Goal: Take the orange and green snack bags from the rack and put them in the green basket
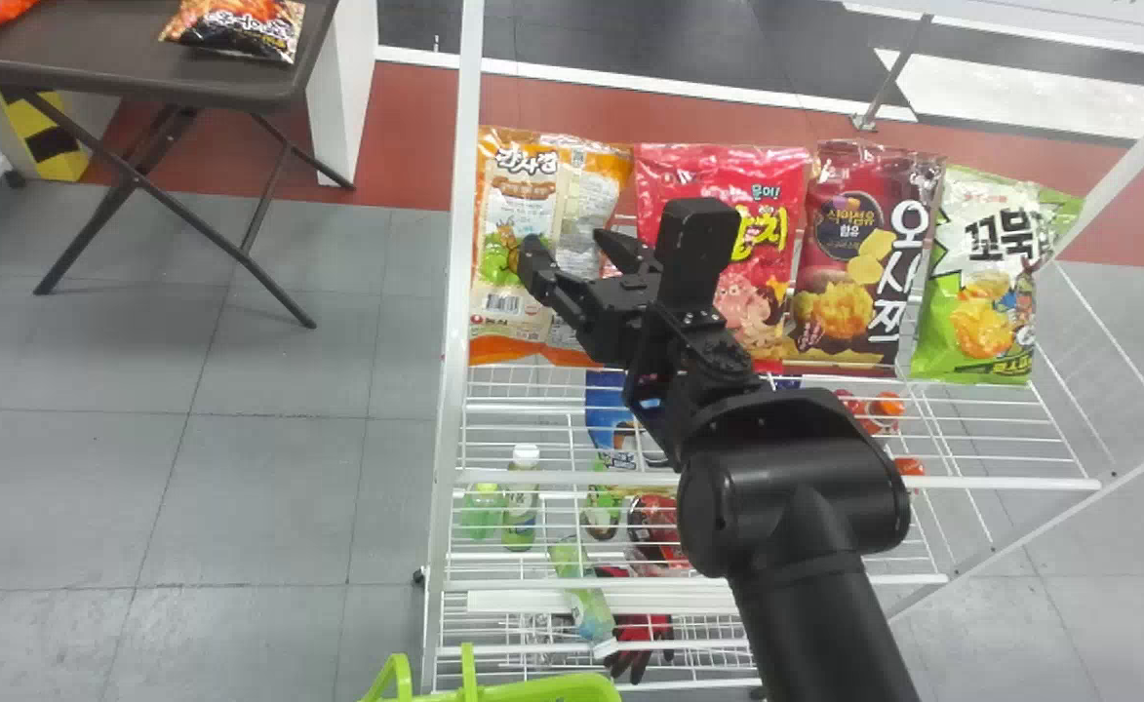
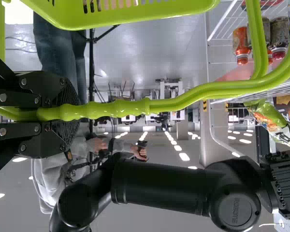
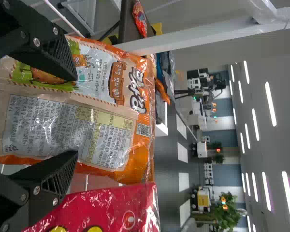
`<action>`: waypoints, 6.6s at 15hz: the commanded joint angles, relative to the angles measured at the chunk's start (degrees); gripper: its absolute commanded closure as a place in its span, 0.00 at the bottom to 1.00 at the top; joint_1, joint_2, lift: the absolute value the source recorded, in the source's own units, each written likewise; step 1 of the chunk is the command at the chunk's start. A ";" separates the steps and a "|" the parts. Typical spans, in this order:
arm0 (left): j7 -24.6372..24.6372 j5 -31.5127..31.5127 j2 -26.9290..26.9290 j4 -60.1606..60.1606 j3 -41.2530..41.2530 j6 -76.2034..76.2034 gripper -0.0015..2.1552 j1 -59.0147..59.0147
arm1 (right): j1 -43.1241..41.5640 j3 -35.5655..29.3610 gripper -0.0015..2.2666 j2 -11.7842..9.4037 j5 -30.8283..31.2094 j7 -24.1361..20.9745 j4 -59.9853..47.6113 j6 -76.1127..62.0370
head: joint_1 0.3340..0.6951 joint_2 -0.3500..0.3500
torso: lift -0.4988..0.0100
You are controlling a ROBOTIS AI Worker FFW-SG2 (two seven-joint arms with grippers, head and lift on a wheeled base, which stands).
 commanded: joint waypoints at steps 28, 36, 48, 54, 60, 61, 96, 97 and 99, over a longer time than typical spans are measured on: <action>1.82 0.61 -3.06 -2.26 0.72 -0.13 1.00 -0.57 | 41.48 -31.15 0.93 -8.96 -25.34 15.87 -61.61 51.82 | 1.00 0.00 | 0.98; 0.94 1.40 -3.06 -3.41 3.18 -0.13 1.00 -0.30 | 44.82 -29.84 0.93 -11.34 -21.56 23.43 -56.69 65.00 | 1.00 0.00 | 0.98; 0.15 1.49 -3.14 -4.90 2.47 0.40 1.00 0.40 | 37.43 0.40 0.93 -13.18 -8.20 17.54 -33.84 41.27 | 1.00 0.00 | 0.98; 0.15 1.49 -2.97 -4.72 2.39 0.40 1.00 0.40 | 33.57 5.41 0.82 -13.89 -6.18 16.39 -30.59 52.17 | 1.00 0.07 | 0.98; 0.15 1.40 -3.06 -4.72 2.12 0.22 1.00 0.31 | 37.61 -1.71 0.02 -15.20 -7.24 16.39 -42.10 56.57 | 1.00 0.00 | 0.98; 0.15 1.40 -3.06 -4.72 2.12 0.22 1.00 0.31 | 37.87 -3.82 0.03 -15.20 -8.99 16.48 -42.89 56.39 | 1.00 0.00 | 0.98; -0.29 -0.01 -1.56 -5.69 -0.95 4.97 1.00 -0.30 | 2.19 -36.16 0.05 -18.90 -8.29 8.13 4.92 2.07 | 1.00 0.00 | 0.98; -0.29 -0.01 -1.56 -5.69 -0.95 4.97 1.00 -0.39 | 1.31 -36.08 0.05 -19.51 -8.12 8.13 6.33 1.90 | 1.00 0.00 | 0.98; -0.29 -0.10 -1.56 -5.69 -0.78 4.97 1.00 -0.57 | -0.71 -35.99 0.05 -20.74 -7.06 8.13 10.11 1.20 | 1.00 0.00 | 0.98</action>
